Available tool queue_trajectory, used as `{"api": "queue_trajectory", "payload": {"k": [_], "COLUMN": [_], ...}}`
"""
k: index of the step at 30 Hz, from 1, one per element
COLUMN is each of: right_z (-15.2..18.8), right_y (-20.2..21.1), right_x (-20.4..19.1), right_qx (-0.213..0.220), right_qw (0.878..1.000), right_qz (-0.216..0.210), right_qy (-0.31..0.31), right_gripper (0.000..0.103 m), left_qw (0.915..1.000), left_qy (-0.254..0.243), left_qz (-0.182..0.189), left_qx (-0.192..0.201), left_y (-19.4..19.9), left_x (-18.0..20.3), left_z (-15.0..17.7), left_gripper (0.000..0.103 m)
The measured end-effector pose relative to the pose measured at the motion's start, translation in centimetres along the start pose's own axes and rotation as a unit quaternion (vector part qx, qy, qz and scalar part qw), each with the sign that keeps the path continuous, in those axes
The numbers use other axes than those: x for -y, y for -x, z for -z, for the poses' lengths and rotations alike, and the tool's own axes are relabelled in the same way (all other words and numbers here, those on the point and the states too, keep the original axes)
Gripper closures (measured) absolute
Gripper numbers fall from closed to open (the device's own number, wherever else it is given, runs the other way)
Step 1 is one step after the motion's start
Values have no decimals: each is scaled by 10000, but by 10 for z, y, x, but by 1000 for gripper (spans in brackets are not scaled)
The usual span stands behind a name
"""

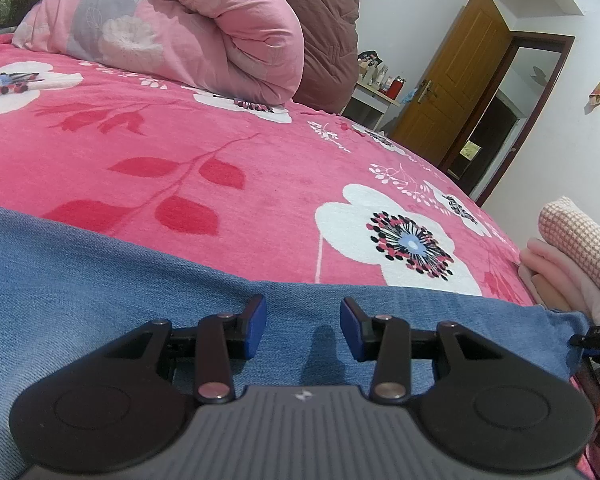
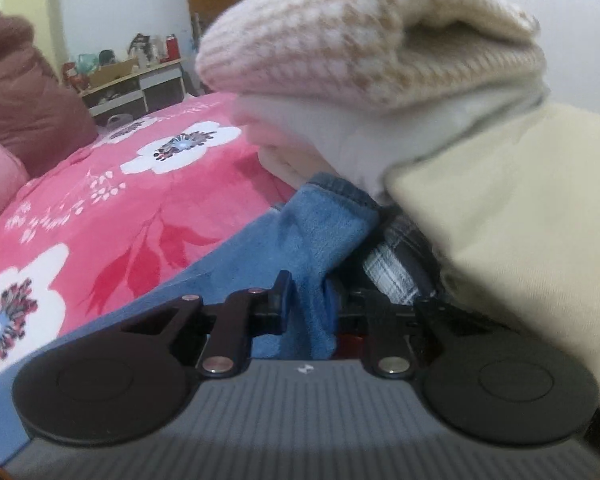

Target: Fold clothes

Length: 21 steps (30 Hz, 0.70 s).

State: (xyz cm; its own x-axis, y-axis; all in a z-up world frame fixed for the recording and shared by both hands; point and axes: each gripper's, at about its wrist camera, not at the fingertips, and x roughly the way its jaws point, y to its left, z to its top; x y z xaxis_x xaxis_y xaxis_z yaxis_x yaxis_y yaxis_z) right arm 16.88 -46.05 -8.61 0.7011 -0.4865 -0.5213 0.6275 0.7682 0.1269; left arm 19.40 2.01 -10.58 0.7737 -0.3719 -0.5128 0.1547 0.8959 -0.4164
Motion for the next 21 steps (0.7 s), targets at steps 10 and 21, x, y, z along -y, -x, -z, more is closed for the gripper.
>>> {"api": "queue_trajectory", "payload": {"k": [10,21], "right_z": [-11,-62], "right_y": [-11,61], "right_x": [11,-50], "right_qx": [433,1617], "right_qw": [9984,9696], "right_qz": [-222,-1670], "right_qy": [-277,768], "right_gripper": [83,101], "left_qw": [10000,10000], "left_qy": [0,68], "left_qz": [4,31], "left_qx": [1,13], "left_y": [0,0], "left_x": [0,-2], "left_z": [0,0], "left_gripper": [61,62]}}
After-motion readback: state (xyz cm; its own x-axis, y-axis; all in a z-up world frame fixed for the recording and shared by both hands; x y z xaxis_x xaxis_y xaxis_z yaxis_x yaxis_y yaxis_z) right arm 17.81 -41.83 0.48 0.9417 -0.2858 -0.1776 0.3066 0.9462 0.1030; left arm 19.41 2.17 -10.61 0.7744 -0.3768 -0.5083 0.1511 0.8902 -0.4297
